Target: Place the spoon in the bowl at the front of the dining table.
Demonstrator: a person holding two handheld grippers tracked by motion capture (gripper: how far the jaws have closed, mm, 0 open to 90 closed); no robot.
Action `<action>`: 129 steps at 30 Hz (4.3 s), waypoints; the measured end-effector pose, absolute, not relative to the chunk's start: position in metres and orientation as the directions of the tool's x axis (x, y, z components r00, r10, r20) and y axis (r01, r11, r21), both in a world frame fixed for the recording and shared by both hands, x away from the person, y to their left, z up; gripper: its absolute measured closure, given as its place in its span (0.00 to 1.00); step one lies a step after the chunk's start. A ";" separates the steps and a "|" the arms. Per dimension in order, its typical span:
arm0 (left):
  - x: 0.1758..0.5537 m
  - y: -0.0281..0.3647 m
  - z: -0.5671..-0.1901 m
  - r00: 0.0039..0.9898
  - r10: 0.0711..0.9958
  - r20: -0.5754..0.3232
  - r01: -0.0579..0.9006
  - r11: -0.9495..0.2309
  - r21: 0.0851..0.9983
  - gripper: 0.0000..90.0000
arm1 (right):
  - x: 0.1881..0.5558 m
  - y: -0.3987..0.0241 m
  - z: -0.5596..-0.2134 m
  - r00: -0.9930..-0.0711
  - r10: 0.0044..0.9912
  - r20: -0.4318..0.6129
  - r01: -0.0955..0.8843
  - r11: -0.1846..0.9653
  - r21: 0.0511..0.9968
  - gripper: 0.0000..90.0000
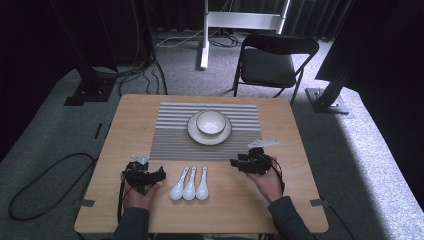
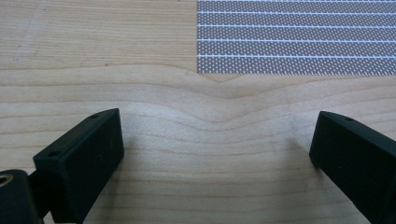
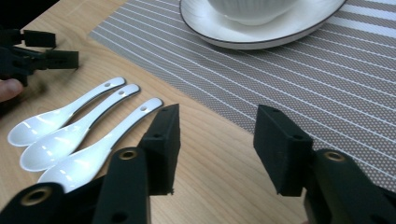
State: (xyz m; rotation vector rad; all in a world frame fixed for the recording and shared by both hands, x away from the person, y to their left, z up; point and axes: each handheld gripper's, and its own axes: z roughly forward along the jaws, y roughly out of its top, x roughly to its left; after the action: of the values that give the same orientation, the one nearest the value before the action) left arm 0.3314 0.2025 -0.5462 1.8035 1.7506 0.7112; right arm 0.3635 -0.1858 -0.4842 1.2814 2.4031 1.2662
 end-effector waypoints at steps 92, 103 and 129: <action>0.333 0.200 -0.546 0.020 1.000 0.013 0.724 -0.024 0.690 0.04 | 0.349 -0.085 -0.512 -0.728 0.663 0.174 0.575 0.454 0.680 0.53; 0.333 0.200 -0.546 0.019 1.000 0.013 0.723 -0.023 0.690 0.04 | 0.349 -0.078 -0.522 -0.710 0.686 0.159 0.590 0.457 0.666 0.50; 0.333 0.200 -0.546 0.019 1.000 0.013 0.724 -0.023 0.690 0.04 | 0.350 -0.070 -0.533 -0.703 0.710 0.042 0.558 0.515 0.650 0.65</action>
State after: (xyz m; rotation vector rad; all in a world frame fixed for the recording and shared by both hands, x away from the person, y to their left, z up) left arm 0.3333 0.1996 -0.5463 1.7989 1.7552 0.7160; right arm 0.3496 -0.0702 -0.5326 1.0766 2.5277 0.9604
